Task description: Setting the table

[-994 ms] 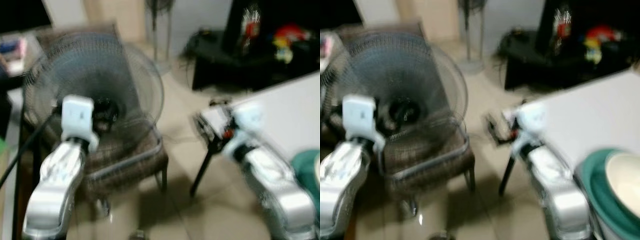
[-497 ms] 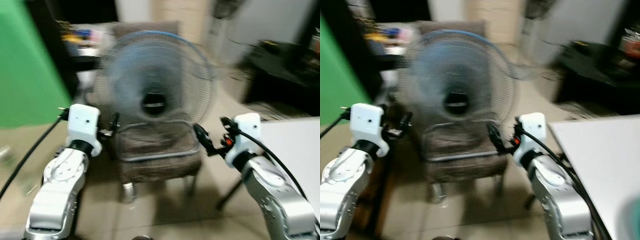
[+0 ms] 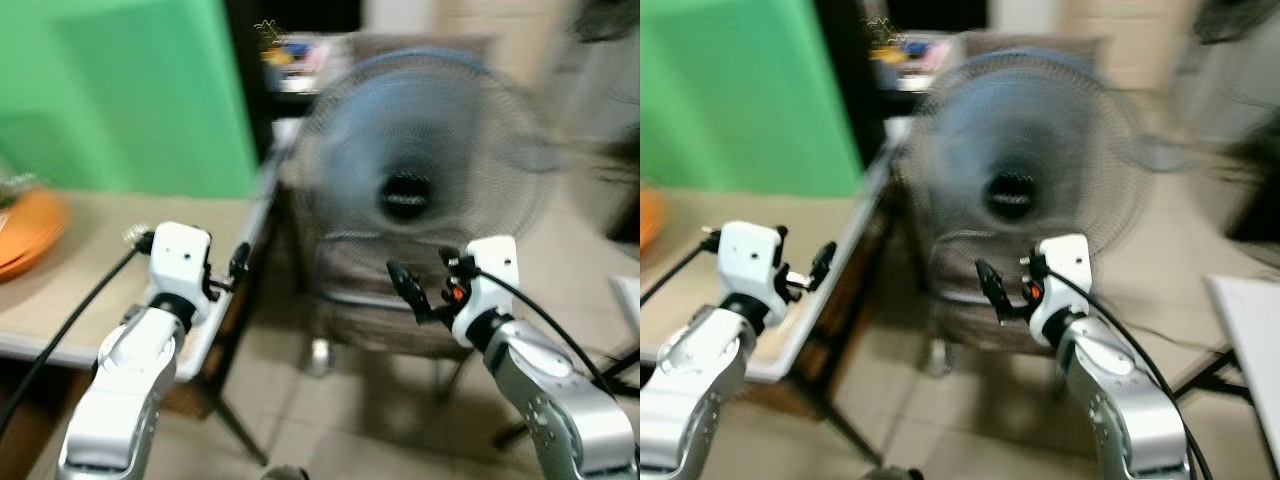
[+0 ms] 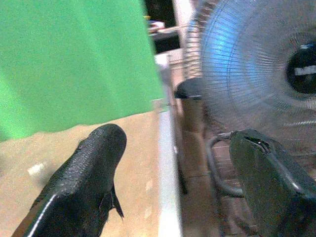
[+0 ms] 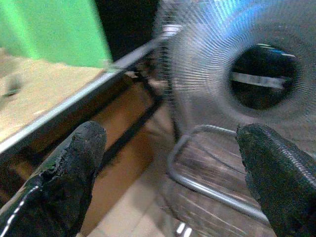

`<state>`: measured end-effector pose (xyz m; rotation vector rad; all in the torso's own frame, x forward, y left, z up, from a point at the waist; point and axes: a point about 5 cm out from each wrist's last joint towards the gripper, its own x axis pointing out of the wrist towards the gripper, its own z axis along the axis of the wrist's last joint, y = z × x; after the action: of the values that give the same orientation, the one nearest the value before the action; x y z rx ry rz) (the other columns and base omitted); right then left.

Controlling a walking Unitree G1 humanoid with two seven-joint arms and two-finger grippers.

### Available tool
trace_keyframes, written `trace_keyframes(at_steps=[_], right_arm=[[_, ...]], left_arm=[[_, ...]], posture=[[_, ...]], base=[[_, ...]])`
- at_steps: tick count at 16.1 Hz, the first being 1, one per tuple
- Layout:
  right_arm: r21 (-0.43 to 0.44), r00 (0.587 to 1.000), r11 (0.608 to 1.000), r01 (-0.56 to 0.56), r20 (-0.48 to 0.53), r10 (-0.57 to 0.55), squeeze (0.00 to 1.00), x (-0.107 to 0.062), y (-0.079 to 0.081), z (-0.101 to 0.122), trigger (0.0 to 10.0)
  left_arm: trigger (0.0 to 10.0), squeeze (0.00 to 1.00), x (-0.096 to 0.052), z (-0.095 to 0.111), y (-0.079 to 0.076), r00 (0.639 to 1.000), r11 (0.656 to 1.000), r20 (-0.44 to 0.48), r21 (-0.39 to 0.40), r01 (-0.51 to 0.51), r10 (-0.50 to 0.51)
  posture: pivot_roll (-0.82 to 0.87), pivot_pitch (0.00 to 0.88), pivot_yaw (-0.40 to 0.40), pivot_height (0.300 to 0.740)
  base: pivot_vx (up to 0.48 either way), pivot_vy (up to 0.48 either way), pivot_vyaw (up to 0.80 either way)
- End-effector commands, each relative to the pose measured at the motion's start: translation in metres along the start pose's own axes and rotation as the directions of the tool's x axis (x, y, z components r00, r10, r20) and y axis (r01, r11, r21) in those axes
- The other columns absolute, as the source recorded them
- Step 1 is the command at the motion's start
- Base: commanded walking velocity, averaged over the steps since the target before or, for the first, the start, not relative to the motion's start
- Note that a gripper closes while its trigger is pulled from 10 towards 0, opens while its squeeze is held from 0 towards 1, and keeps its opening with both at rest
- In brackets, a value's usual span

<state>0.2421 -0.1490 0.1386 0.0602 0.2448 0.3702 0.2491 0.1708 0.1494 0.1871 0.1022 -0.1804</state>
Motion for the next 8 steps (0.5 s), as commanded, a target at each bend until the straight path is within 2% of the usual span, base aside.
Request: trace_keyframes(at_steps=[1,4,7,8], right_arm=[[0.009,1.000,1.000,-0.028,0.009,0.028,1.00,0.002,0.004,0.004,10.0],[-0.006,0.999,0.999,-0.040,0.007,0.040,1.00,0.004,0.005,0.004,10.0],[-0.014,1.000,1.000,-0.007,-0.003,0.007,1.00,0.007,0.002,0.002,10.0],[-0.014,1.000,1.000,-0.005,-0.003,0.005,1.00,0.007,0.002,0.002,10.0]], left_arm=[[10.0,0.00,0.000,0.001,0.003,1.000,1.000,-0.008,0.005,-0.009,0.009],[10.0,0.00,0.000,-0.002,0.009,0.999,0.999,-0.029,0.020,-0.043,0.044],[10.0,0.00,0.001,0.004,0.015,0.998,0.998,0.002,0.007,-0.067,0.067],[10.0,0.00,0.001,0.005,0.016,0.998,0.998,0.005,0.003,-0.064,0.064]], posture=[[0.12,0.000,0.050,0.740],[0.13,0.000,0.046,0.740],[0.13,0.000,0.043,0.740],[0.13,0.000,0.044,0.740]], base=[[0.000,0.000,0.80],[0.000,0.000,0.80],[0.000,0.000,0.00],[0.247,0.000,0.00]])
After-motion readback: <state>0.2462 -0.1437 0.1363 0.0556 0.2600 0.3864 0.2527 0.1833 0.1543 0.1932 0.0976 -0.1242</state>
